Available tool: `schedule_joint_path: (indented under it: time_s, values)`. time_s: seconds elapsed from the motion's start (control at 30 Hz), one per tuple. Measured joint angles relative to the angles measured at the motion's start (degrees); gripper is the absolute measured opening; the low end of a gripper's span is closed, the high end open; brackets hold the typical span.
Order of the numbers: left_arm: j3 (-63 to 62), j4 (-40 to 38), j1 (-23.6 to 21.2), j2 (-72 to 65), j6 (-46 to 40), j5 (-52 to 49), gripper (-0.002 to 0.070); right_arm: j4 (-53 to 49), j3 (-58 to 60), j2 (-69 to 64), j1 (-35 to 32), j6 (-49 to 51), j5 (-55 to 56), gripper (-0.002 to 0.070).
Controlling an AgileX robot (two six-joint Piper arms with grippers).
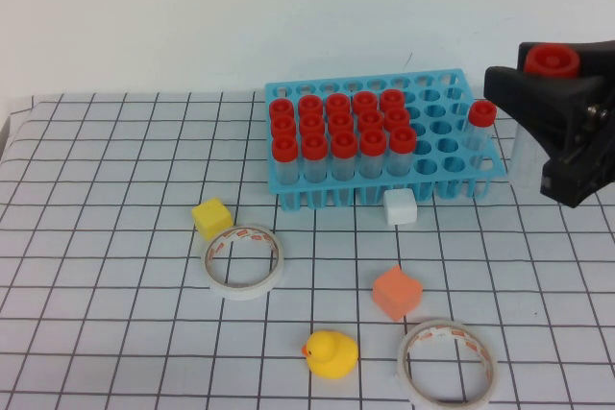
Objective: Place the test tubes
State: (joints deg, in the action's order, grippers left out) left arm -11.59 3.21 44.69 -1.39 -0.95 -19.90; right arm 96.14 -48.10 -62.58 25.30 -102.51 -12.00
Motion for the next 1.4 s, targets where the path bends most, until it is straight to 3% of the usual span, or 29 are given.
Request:
schedule_joint_path:
  time_s: [0.17, 0.23, 0.3, 0.43, 0.53, 0.63, 0.7, 0.8, 0.97, 1.4]
  values:
    - [0.00, 0.00, 0.00, 0.00, 0.00, 0.00, 0.0000, -0.40, 0.00, 0.00, 0.00, 0.06, 0.90, 0.0262]
    - [0.00, 0.00, 0.00, 0.00, 0.00, 0.00, 0.0000, -5.67, -0.11, 0.00, 0.00, 5.31, 2.21, 0.0262]
    - [0.00, 0.11, 0.00, 0.00, 0.00, 0.00, 0.0000, -18.06, -0.91, -0.48, 0.00, 20.70, 3.27, 0.0262]
    - [0.00, 0.11, 0.00, 0.00, 0.00, 0.00, 0.0000, -51.18, -3.11, -3.04, 0.10, 61.76, 8.26, 0.0262]
    - [0.00, 0.11, 0.00, 0.00, 0.00, 0.00, 0.0000, -71.57, -3.22, -6.30, 0.10, 85.14, 13.36, 0.0262]
    - [0.00, 0.11, 0.00, 0.00, 0.00, 0.00, 0.0000, -87.61, -3.45, -10.69, 0.10, 102.06, 18.84, 0.0262]
    - [0.00, 0.11, 0.00, 0.00, 0.09, 0.00, 0.0000, -95.17, -3.45, -14.22, 0.10, 108.32, 22.82, 0.0262]
    - [0.00, 0.11, 0.00, 0.00, 0.09, 0.00, 0.0000, -102.39, -3.55, -19.17, 0.10, 112.29, 30.03, 0.0262]
    - [0.00, 0.11, 0.00, 0.00, 0.09, 0.00, 0.0000, -105.34, -5.53, -26.40, 0.10, 111.13, 38.82, 0.0262]
    - [0.00, 0.11, 0.00, 0.00, 0.09, 0.00, 0.0000, -103.56, -16.66, -41.90, -1.64, 106.52, 40.51, 0.0262]
